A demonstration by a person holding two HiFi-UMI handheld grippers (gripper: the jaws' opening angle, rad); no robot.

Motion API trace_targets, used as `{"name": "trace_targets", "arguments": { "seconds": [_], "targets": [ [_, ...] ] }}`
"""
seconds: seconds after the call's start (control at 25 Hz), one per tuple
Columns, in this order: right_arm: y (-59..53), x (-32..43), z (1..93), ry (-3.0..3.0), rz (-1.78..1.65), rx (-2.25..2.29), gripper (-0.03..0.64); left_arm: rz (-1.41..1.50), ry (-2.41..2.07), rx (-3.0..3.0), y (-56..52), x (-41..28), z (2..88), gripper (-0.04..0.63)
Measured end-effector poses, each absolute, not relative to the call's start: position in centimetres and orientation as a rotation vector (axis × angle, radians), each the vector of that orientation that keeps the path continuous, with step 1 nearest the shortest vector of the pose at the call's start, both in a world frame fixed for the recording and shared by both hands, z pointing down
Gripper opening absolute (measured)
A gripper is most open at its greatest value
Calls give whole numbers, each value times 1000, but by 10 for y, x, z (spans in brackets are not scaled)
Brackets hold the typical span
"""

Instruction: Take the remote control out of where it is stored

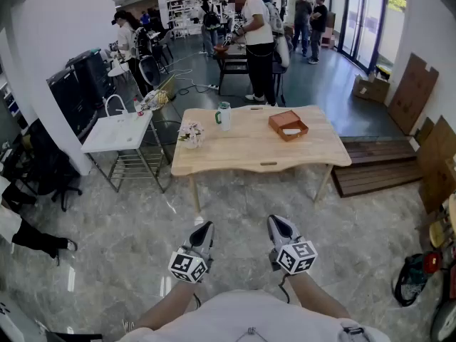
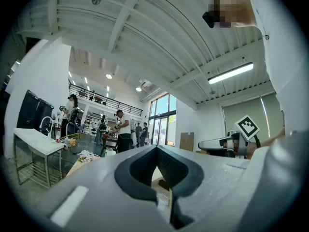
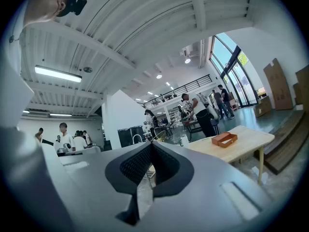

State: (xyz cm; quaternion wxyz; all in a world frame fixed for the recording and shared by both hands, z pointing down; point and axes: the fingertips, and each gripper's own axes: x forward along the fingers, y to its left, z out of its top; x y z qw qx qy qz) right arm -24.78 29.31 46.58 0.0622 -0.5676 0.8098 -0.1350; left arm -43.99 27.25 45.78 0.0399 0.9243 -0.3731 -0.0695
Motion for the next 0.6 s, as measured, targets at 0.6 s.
{"name": "trace_targets", "arguments": {
  "seconds": [0.6],
  "targets": [
    [297,-225,472,2417,-423,-1754,28,-184,-1132,2766,272,-429,475,1]
  ]
}}
